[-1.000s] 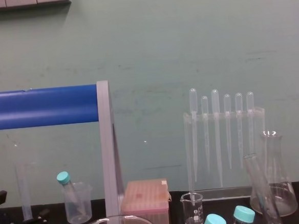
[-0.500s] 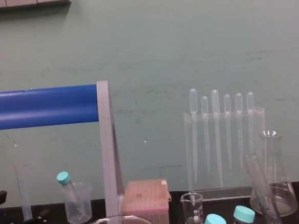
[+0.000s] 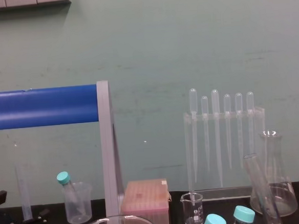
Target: Hold the test tube with one hand and immerse one end into the beaker, then return it to the test tube rack.
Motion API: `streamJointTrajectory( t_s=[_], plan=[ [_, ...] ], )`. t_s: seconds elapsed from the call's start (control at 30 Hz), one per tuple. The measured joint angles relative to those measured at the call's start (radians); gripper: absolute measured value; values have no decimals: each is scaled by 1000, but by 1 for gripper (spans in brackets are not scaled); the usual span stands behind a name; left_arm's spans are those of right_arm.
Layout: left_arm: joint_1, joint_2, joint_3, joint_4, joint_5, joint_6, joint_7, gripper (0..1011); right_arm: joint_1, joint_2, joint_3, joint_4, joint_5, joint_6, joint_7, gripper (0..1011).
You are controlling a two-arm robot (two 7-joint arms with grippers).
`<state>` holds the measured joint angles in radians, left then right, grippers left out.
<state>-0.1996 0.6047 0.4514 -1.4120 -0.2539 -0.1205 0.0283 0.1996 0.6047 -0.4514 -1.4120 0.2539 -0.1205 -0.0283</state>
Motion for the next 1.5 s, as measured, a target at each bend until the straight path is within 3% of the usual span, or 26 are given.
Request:
streamJointTrajectory(
  t_s=[0.13, 0.23, 0.37, 0.4, 0.5, 0.57, 0.73, 0.8, 1.07, 1.27, 1.5],
  plan=[
    [0, 0, 0, 0, 0, 0, 0, 1000, -2, 1, 12, -4, 3, -8, 3, 1000],
    [0, 0, 0, 0, 0, 0, 0, 1000, -8, 2, 45, -17, 35, -35, 26, 1000],
    [0, 0, 0, 0, 0, 0, 0, 1000, -13, 0, 101, -41, 143, -89, 111, 1000],
    [0, 0, 0, 0, 0, 0, 0, 1000, -14, 0, 120, -53, 193, -108, 156, 1000],
    [0, 0, 0, 0, 0, 0, 0, 1000, -12, -1, 141, -74, 267, -127, 235, 1000],
    [0, 0, 0, 0, 0, 0, 0, 1000, -8, 1, 158, -105, 343, -135, 329, 1000],
    [0, 0, 0, 0, 0, 0, 0, 1000, -8, 8, 165, -149, 404, -138, 432, 1000],
    [0, 0, 0, 0, 0, 0, 0, 1000, -9, 17, 162, -180, 436, -138, 511, 1002],
    [0, 0, 0, 0, 0, 0, 0, 1000, -9, 34, 135, -211, 460, -107, 644, 1000],
    [0, 0, 0, 0, 0, 0, 0, 1000, -16, 41, 111, -206, 450, -52, 681, 1000],
    [0, 0, 0, 0, 0, 0, 0, 1000, -9, 32, 87, -171, 419, 6, 678, 1000]
  ],
)
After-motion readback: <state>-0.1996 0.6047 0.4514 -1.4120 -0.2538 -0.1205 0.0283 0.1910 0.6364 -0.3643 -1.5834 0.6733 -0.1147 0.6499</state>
